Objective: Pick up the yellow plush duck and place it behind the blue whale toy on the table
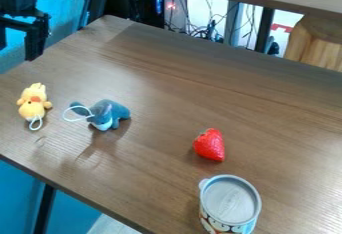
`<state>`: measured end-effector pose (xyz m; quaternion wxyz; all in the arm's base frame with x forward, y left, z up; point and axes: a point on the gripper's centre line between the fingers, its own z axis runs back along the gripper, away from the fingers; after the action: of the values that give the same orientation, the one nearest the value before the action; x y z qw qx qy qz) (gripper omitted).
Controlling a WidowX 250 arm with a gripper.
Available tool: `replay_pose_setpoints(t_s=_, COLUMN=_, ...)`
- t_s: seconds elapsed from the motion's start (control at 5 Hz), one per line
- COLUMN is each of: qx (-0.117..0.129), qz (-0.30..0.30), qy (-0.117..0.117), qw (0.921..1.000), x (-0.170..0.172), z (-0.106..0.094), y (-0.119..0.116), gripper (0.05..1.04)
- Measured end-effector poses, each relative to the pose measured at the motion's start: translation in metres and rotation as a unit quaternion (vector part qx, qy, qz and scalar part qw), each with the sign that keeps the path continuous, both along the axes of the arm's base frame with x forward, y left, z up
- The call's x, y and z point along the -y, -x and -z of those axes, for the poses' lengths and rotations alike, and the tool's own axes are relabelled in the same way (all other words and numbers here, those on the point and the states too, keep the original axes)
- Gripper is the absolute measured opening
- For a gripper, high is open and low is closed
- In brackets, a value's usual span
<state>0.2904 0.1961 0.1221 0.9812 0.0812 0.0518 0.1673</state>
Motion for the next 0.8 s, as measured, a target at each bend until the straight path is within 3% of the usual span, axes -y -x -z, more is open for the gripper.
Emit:
replay_pose_setpoints(t_s=0.2, qx=-0.005, qz=-0.037, qy=-0.045, qw=0.9983, x=-0.022, z=0.022, y=0.006, gripper=1.001)
replay_pose_setpoints(t_s=0.4, qx=-0.012, qz=-0.032, qy=-0.039, qw=0.9987, x=-0.024, z=0.049, y=0.002, gripper=1.001)
replay_pose_setpoints(t_s=0.8, qx=0.002, qz=-0.029, qy=-0.014, qw=0.9995, x=-0.016, z=0.058, y=-0.001, gripper=1.001)
